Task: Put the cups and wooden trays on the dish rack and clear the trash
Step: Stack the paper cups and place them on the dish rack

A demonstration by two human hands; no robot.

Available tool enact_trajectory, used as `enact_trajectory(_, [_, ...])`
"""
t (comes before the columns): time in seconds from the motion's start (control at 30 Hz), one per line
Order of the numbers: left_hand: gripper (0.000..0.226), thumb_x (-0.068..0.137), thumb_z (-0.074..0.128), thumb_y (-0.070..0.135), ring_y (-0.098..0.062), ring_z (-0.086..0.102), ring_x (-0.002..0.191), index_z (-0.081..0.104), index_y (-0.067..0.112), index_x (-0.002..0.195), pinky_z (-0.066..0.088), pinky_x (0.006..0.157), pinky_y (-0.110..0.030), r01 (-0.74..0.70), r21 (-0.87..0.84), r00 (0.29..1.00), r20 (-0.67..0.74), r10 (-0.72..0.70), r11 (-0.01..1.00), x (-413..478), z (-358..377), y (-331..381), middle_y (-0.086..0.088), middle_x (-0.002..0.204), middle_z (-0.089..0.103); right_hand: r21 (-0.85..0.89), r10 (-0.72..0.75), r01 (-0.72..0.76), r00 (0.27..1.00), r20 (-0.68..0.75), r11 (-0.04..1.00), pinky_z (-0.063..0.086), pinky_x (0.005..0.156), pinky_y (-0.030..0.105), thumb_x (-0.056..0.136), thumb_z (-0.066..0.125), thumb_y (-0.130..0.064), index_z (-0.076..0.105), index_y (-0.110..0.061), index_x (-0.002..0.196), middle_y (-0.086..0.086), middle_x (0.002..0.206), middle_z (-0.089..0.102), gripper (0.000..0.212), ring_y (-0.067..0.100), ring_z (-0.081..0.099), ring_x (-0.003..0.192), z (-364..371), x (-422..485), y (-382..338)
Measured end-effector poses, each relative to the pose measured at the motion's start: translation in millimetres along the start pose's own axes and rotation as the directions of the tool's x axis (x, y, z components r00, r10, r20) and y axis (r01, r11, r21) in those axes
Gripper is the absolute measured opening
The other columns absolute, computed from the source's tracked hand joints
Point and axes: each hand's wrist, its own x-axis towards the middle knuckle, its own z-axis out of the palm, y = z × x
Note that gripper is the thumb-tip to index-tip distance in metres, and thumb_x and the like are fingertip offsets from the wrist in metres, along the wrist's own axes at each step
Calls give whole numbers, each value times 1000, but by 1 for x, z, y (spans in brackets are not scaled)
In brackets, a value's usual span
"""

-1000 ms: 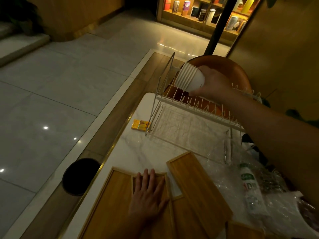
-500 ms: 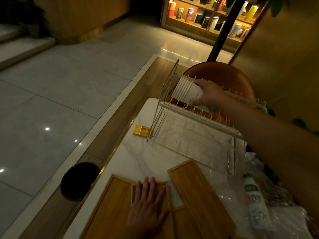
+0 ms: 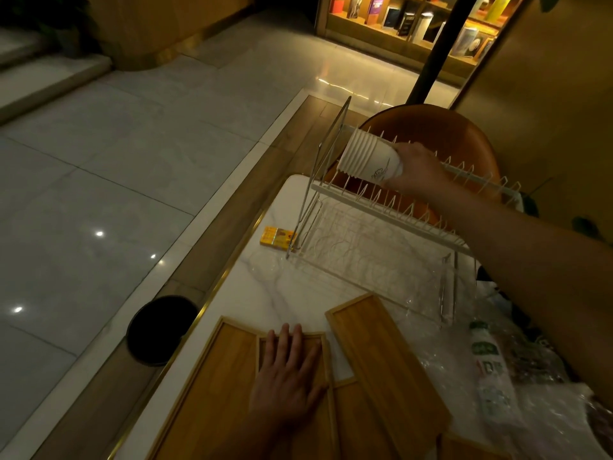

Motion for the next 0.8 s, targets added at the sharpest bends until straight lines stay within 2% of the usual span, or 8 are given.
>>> enact_trajectory(0.1, [74, 92, 33, 73, -43, 22, 147, 40, 27, 150, 13, 113, -61, 3, -3, 1000, 9, -3, 1000, 0, -3, 1, -19, 158, 31, -46, -7, 5, 999, -44, 999, 46, 86, 50, 65, 80, -40, 39, -25, 133, 12, 129, 45, 82, 35, 46, 117, 7, 2, 4])
enact_trajectory(0.23, [74, 92, 33, 72, -43, 21, 147, 39, 27, 150, 13, 113, -61, 5, -7, 1000, 10, -5, 1000, 0, -3, 1, -20, 158, 31, -68, 4, -6, 999, -32, 998, 45, 88, 50, 67, 78, -44, 37, -25, 136, 14, 129, 45, 83, 36, 45, 117, 11, 4, 4])
enact_trajectory(0.4, [74, 93, 29, 73, -43, 19, 148, 37, 27, 151, 12, 113, -61, 9, 3, 1000, 16, -9, 1000, -1, -4, 1, -19, 159, 28, -65, 0, -2, 1000, -22, 998, 45, 89, 51, 67, 79, -42, 37, -24, 137, 15, 128, 46, 84, 37, 45, 117, 9, 5, 4])
enact_trajectory(0.8, [74, 91, 36, 73, -42, 25, 146, 43, 27, 148, 16, 112, -61, 16, -12, 999, 33, -16, 1000, 0, -3, 0, -20, 156, 35, -14, -15, 15, 999, -43, 1000, 40, 94, 51, 70, 79, -40, 34, -23, 141, 14, 136, 42, 86, 36, 39, 123, 0, -6, 5])
